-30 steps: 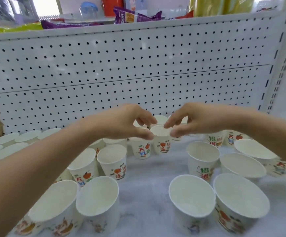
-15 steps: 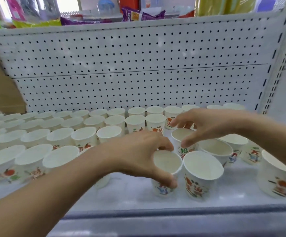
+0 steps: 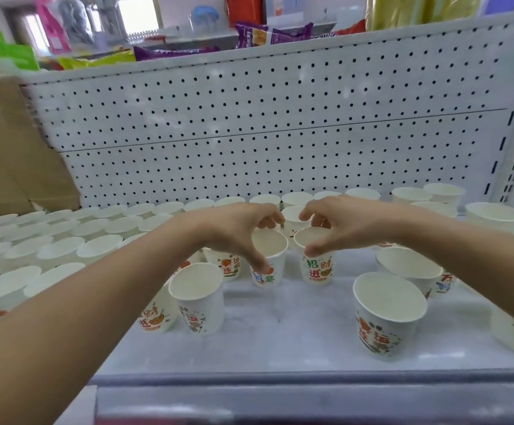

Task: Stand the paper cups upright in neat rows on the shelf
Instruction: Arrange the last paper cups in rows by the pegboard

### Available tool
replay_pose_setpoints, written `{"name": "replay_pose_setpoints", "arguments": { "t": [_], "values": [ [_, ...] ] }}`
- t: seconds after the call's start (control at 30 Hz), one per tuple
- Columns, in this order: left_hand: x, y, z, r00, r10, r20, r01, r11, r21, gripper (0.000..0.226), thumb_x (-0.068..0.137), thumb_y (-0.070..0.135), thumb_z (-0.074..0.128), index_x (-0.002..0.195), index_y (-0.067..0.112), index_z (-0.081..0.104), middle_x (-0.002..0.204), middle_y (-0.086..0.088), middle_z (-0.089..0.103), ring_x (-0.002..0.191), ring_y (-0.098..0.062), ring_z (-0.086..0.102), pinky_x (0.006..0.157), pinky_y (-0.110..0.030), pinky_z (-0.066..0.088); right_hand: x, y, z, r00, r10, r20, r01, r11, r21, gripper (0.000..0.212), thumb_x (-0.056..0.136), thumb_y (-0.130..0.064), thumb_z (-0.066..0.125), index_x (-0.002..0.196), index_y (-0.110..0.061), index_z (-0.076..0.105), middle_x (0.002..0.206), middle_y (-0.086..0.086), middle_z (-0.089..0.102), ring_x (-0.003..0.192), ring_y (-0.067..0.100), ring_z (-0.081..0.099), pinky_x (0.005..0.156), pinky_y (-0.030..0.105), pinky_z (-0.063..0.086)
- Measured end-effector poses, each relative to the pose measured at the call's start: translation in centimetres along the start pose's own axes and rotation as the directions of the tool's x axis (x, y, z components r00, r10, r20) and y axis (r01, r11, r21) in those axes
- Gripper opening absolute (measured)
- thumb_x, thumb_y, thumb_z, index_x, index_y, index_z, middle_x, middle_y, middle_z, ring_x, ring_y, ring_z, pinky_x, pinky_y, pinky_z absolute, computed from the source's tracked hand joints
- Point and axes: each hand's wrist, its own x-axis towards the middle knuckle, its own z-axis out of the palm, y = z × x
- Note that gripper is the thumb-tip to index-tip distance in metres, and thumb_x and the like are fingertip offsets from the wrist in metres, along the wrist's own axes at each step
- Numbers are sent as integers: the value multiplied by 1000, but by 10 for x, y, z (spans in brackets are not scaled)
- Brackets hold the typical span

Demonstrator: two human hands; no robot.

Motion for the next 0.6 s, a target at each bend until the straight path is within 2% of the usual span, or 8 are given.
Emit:
{"name": "replay_pose_setpoints", "arguments": {
  "t": [0.13, 0.3, 0.47, 0.6],
  "values": [
    [3, -9, 2, 997, -21, -73, 20, 1000, -12, 73, 67, 51, 80, 129, 31, 47, 121, 14, 55, 108, -7, 53, 92, -26, 44, 3, -2, 2, 1000, 13, 1, -13, 998, 63, 65, 76, -47, 74, 132, -26, 47, 116, -8, 59, 102, 12, 59, 91, 37, 51],
    [9, -17, 6, 994, -27, -108, 21, 998, -53, 64, 70, 43, 81, 125, 28, 51, 114, 11, 59, 103, -8, 56, 89, -28, 48, 9, -4, 7, 999, 35, -29, -32, 993, 112, 66, 76, -46, 74, 131, -24, 47, 116, -7, 59, 103, 13, 59, 92, 39, 52],
    [9, -16, 9, 991, -38, -126, 34, 999, -34, 65, 72, 46, 79, 127, 28, 50, 120, 9, 58, 106, -10, 55, 95, -33, 47, 7, -7, 9, 998, 54, -43, -50, 996, 78, 66, 79, -51, 71, 133, -25, 45, 122, -6, 56, 108, 14, 55, 96, 39, 48],
    [-6, -2, 12, 952, 22, -305, -18, 1000, 15, 62, 76, 53, 71, 130, 30, 49, 130, 11, 54, 116, -9, 50, 100, -34, 42, -17, -9, -3, 992, 67, -110, -57, 994, 90, 64, 82, -55, 64, 137, -29, 44, 134, -7, 52, 115, 13, 52, 99, 36, 46]
  ]
}}
